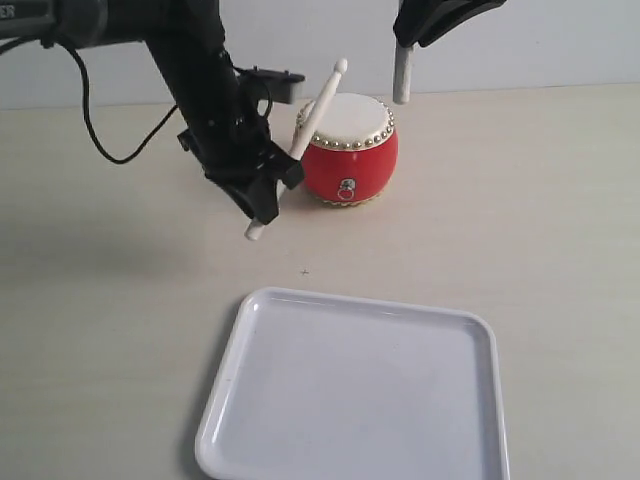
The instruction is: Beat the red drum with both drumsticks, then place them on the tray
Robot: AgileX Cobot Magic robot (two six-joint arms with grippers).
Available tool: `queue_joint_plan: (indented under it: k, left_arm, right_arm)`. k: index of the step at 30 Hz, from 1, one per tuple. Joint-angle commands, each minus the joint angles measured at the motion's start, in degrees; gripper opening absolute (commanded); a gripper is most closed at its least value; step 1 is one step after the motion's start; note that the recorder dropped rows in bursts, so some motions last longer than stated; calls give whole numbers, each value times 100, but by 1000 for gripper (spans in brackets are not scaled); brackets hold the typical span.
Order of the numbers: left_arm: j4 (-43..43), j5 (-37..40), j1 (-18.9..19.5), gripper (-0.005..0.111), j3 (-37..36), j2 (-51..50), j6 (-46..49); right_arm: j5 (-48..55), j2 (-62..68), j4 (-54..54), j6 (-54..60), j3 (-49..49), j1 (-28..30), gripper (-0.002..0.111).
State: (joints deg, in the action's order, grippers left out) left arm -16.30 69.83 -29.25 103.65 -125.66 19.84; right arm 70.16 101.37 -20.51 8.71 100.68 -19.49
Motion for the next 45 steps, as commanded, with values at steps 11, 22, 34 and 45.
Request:
queue_joint_plan:
  k: [11, 22, 34, 45]
  left_arm:
    - [-352, 13, 545, 0, -1227, 1970, 186]
    - [-1312, -1896, 756, 0, -4069, 4031, 885]
    - [-910, -2246, 756, 0, -6257, 7570, 610]
    - [-688, -2628, 756, 0, -6566, 8624, 52]
  right_arm:
    - [-20, -166, 169, 364, -312, 19, 0]
    - [-403, -1718, 234, 545, -2749, 19, 0]
    - [-966, -3750, 112, 565, -5299, 19, 0]
    - [-897, -3024, -184, 1514, -4980, -138, 0]
